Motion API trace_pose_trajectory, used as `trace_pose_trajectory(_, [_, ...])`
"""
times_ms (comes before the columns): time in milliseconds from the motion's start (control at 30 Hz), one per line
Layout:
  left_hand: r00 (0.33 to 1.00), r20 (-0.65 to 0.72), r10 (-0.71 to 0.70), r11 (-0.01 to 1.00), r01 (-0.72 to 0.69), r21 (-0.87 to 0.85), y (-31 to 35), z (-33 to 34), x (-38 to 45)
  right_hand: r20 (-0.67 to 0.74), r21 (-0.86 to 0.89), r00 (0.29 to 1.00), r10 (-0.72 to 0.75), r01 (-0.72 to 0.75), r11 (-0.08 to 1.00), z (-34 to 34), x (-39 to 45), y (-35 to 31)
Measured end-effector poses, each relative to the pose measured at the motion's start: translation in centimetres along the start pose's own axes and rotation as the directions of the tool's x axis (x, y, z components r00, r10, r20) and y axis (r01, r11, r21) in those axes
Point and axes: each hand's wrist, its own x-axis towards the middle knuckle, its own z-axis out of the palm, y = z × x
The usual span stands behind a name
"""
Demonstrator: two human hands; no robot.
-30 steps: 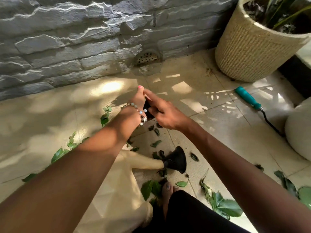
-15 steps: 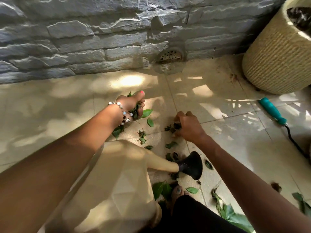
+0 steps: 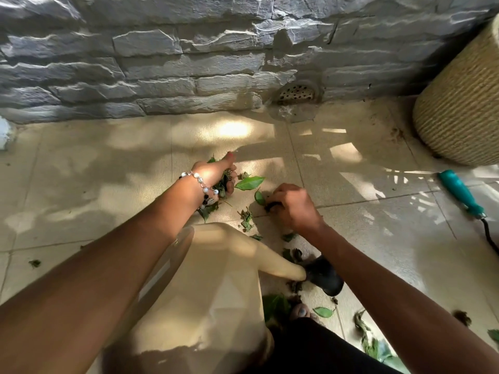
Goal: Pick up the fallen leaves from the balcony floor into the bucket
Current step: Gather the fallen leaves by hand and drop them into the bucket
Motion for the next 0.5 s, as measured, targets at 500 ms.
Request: trace_pose_trajectory(500, [0.977, -0.213, 0.02, 0.986, -0.055, -0.159, 1.3, -4.1, 1.7, 0.099, -0.233, 0.979, -0.18, 0.198, 0.952, 1.3, 6.1, -5.0])
